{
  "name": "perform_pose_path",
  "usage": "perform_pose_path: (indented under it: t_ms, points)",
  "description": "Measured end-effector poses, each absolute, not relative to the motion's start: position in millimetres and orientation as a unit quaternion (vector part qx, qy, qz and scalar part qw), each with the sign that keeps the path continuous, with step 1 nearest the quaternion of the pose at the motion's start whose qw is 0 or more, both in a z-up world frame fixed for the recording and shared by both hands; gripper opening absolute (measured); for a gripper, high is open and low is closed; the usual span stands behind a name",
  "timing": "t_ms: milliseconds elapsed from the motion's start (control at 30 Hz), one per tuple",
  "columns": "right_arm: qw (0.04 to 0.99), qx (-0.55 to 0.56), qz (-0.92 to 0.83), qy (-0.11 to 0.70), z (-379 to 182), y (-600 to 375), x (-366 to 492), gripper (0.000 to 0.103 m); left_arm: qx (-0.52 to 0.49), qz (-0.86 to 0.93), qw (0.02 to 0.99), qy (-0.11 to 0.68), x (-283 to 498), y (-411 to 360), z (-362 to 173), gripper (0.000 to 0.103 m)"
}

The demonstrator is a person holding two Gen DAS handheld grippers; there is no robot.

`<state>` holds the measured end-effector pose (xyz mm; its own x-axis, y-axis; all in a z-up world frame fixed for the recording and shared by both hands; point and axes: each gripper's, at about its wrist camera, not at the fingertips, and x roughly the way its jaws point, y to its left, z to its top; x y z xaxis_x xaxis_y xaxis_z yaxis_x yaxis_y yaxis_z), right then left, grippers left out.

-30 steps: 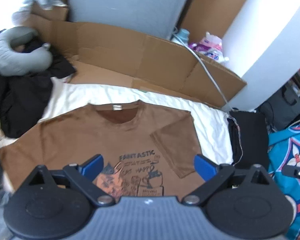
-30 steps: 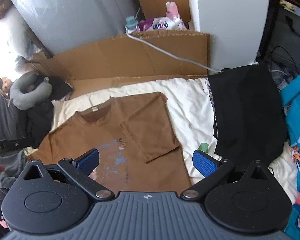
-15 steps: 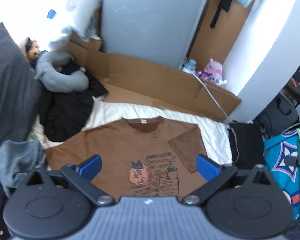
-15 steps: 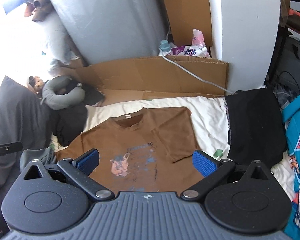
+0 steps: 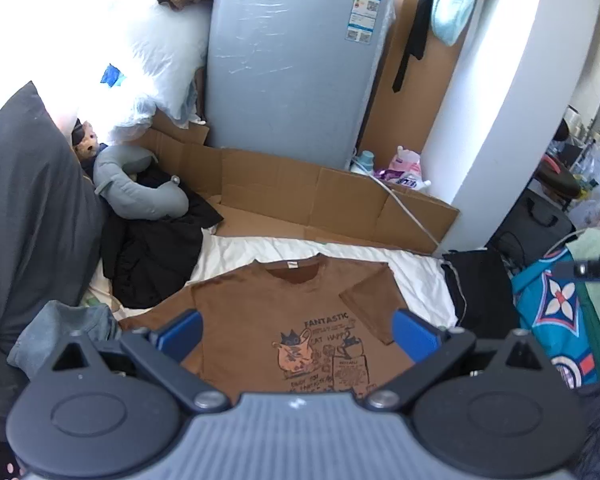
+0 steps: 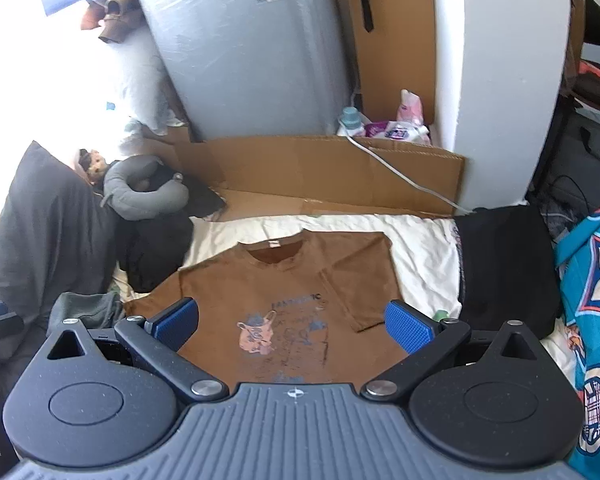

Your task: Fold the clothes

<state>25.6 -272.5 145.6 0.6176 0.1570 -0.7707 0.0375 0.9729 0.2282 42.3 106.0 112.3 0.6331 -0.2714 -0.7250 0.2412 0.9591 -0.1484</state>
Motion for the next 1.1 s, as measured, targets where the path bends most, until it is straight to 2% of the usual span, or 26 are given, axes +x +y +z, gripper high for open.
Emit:
perform_pose_path:
  t_ms: [533, 767, 1100]
  points:
    - [0.894, 0.116, 0.06, 0.428, 158, -258, 32, 0.102, -0.056, -0.072, 0.903, 0.419, 30, 176, 108, 0.102]
    - [0.879, 0.123, 0.077, 0.454, 132, -257, 49, 0.102, -0.083, -0.025, 0.902, 0.424, 29, 191, 106, 0.102]
    - [0.859, 0.141, 0.143, 0.47, 81, -230, 85, 0.102, -0.068, 0.026, 0.884, 0.461, 39, 189, 96, 0.102]
